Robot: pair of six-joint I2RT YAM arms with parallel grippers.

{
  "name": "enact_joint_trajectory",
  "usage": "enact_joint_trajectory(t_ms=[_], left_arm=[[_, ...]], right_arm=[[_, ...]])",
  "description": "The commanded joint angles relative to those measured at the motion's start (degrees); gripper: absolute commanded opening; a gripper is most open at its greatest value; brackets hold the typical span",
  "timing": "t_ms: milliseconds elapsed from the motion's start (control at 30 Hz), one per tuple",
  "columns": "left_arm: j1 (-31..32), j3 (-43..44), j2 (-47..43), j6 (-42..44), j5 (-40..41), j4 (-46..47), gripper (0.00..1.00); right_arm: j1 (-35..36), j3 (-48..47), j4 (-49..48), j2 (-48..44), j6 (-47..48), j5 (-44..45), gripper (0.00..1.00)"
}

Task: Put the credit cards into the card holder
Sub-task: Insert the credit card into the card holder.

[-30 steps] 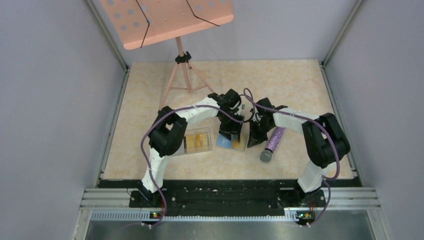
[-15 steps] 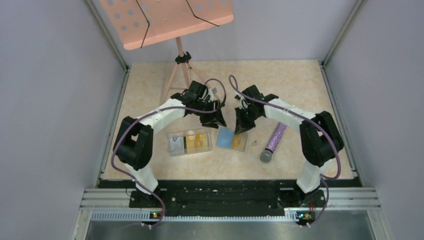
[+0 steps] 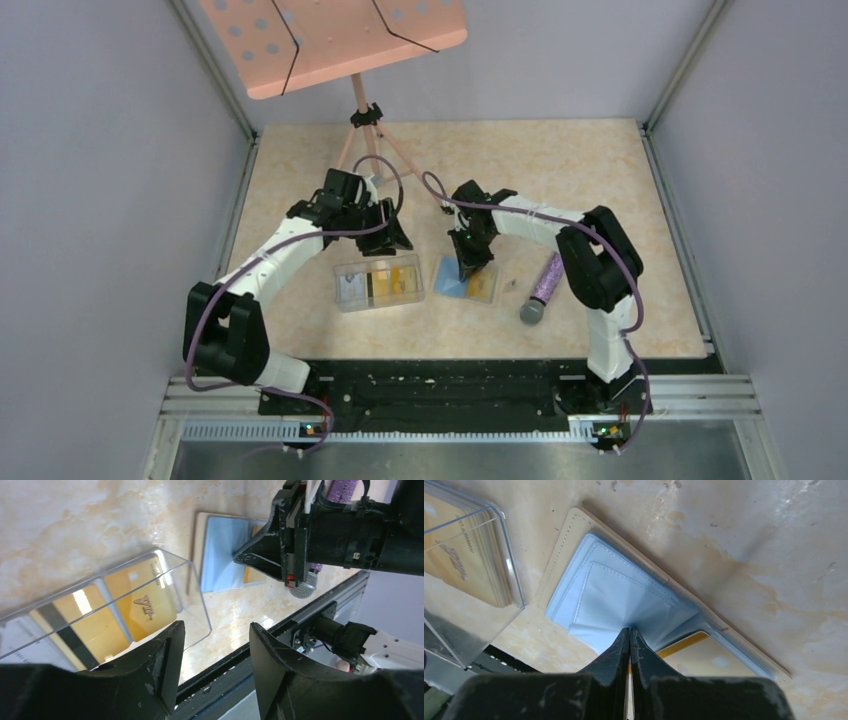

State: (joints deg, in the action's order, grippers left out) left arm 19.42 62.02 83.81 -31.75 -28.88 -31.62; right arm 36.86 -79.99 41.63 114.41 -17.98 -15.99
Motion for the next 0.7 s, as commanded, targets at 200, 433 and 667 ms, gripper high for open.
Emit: enact_joint_trajectory(t_ms=[200,433,667], left_arm=[[-3.00,-0.63,-3.22,4.95,6.02,-6.87,0.55],[-4.83,-0.54,-3.03,6.61,5.90,-8.59,0.55],[-5.96,0.02,-1.42,9.27,9.49,-12.94,0.55]], right_arm=[[0.52,2.73,1.77,-4.19,1.57,3.63,0.00],[0.56,5.51,2.02,-6.95,2.56,4.72,0.00],[0.49,1.46,1.50,-9.09,2.17,1.65,0.00]])
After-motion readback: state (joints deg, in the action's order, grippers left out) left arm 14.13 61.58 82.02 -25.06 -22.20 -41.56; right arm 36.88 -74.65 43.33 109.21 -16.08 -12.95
